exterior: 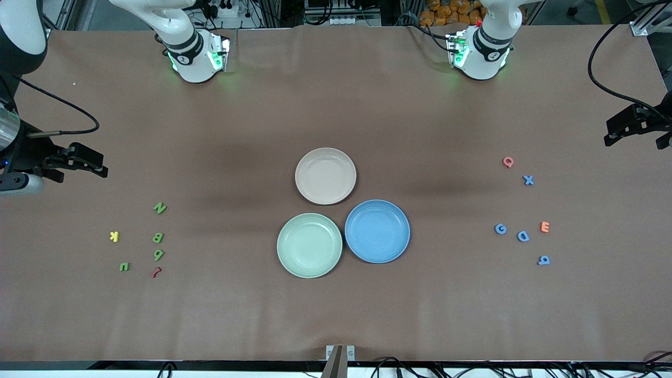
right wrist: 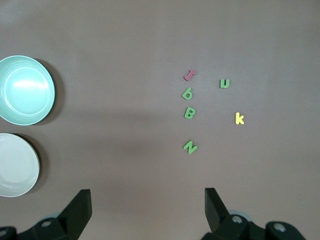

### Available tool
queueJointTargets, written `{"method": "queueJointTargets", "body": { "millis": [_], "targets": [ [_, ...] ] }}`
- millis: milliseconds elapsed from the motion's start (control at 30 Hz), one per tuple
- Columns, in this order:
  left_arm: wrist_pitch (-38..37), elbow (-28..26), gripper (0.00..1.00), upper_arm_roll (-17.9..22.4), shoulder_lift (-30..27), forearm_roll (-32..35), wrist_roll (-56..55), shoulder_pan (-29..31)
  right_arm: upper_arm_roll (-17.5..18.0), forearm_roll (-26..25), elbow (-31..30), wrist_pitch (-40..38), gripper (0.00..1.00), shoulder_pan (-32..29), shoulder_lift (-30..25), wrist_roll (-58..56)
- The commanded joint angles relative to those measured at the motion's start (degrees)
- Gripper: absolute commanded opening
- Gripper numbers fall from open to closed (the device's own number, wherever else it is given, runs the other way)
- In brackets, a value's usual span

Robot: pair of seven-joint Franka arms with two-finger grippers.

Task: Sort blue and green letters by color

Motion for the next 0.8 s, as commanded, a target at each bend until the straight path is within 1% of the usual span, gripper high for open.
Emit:
{"method": "queueJointTargets", "body": {
  "millis": [0, 400, 633, 767],
  "targets": [
    [-0.6, -0.7, 1.00, 0.2, -0.9, -1.2, 1.1, -0.1, 0.1, 0.6, -0.3, 0.5, 1.00, -0.2, 0.0, 0.1],
    [-0.5, -0.8, 1.00, 0.2, 0.2, -1.2, 0.9, 0.7, 0.1, 0.6, -0.2, 0.8, 1.00, 0.0, -0.1, 0.1],
    [-0.4, -0.9, 1.00, 0.1, 3.7, -1.1, 0.5, 1.0, 0.1, 0.5, -0.3, 1.3, 1.00, 0.1, 0.0, 0.1],
    [1.4, -1.8, 1.00, 0.1, 5.3, -1.1, 0.4, 2.3, 0.0, 0.4, -1.7, 2.5, 1.00, 0.0, 0.1, 0.1]
  ]
}}
